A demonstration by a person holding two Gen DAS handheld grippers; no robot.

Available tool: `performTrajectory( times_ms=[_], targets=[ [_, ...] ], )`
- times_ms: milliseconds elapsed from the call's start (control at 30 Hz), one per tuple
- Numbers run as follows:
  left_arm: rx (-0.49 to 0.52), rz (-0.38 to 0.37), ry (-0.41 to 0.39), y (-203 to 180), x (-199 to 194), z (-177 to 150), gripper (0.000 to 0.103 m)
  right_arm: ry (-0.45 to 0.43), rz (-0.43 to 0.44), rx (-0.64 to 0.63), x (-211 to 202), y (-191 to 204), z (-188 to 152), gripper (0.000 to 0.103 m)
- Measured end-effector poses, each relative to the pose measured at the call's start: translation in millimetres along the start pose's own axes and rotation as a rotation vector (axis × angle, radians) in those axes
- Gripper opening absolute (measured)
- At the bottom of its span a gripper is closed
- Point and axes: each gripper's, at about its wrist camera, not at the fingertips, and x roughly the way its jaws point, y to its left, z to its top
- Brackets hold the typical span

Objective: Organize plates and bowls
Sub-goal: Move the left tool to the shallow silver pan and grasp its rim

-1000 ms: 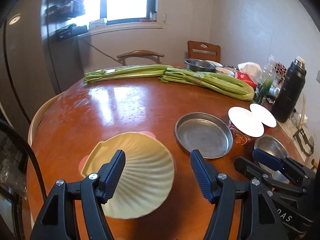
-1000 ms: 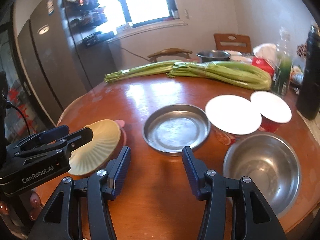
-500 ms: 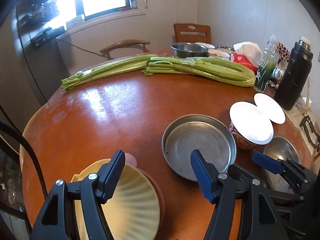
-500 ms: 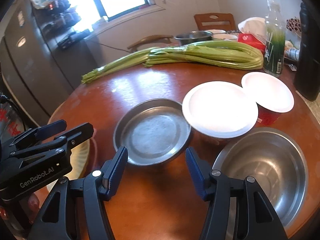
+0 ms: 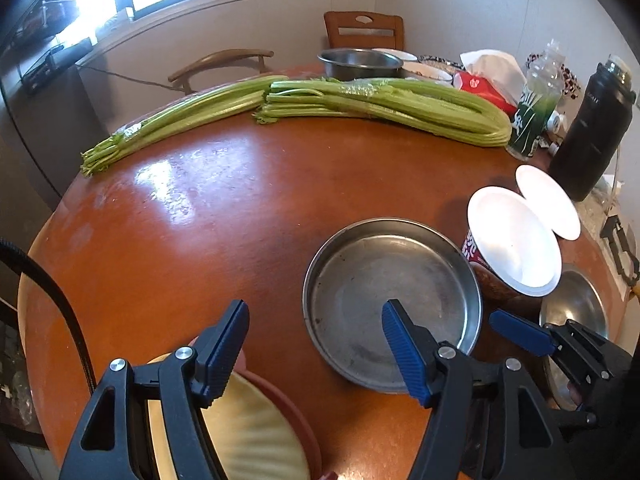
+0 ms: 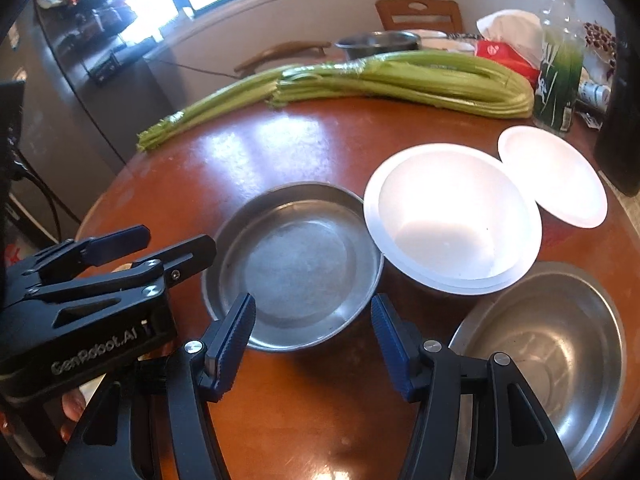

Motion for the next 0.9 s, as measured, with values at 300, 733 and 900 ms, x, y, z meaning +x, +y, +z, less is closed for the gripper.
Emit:
performTrajectory(
  times_ms=[300,733,900],
  targets=[
    [-0.044,-0.033,0.069,4.0,26.6,7.0,0.069,0.028,-0.026,0.007,12.8,1.0,3.3,0.062],
    [-0.085,0.003,0.130,17.3,47.5,6.4,0.069,0.042,-0.048,0.003,22.5,5.4,11.4,0.065],
    [-0.112,-0.040,0.147,21.9,51.6,5.4,0.069,0.048,-0.003,-0.009,26.2,11.8,14.1,0.065]
  ],
)
